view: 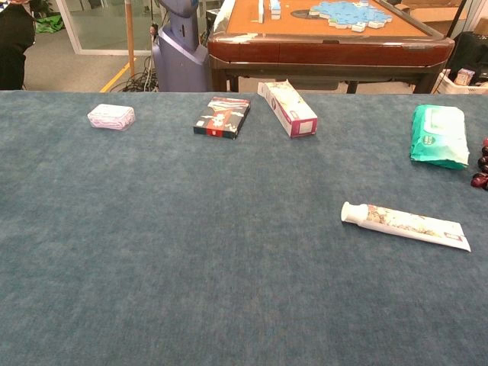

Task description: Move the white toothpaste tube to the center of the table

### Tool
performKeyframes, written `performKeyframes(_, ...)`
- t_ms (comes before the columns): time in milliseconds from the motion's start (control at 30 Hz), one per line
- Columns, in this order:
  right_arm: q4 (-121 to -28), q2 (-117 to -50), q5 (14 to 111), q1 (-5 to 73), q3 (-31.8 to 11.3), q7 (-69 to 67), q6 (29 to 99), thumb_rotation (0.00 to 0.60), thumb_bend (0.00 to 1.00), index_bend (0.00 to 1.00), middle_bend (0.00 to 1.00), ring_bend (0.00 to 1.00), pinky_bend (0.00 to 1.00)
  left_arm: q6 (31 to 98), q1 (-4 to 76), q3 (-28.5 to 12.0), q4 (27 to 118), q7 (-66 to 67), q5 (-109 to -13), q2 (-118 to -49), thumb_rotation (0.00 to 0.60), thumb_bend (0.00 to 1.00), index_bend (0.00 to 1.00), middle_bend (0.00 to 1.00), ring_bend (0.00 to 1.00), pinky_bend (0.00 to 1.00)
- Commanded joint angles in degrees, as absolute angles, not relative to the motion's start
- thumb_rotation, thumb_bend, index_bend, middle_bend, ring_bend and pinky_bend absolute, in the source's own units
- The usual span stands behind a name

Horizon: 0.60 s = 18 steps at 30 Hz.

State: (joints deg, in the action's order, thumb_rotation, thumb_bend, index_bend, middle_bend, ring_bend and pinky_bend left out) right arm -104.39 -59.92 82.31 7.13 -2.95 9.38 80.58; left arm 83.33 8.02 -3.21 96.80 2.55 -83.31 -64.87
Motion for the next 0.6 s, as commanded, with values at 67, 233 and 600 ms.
performKeyframes(67,-105.24,-59.59,81.75,7.72,-3.09,10.27,79.53,0.6,0.08,0.26,0.33,0.29,0.27,83.12,7.97,-3.15,96.53,2.23,-83.24,-64.97,0.6,0.11,0.36,0.47,0.45,0.03)
performKeyframes(233,-105.91,-59.64,81.13,8.43,-3.46,11.8,78.59,0.6,0.08,0.26,0.34,0.29,0.27,83.52,7.75,-3.03,96.05,1.64,-83.82,-65.1,0.6,0.11,0.36,0.47,0.45,0.03)
performKeyframes(600,-105.06,-63.8,78.38,16.19,-6.08,19.28,69.47,0.6,0.08,0.3,0.4,0.29,0.27,83.13,7.66,-2.35,95.31,0.2,-85.03,-64.97,0.6,0.11,0.36,0.47,0.45,0.03)
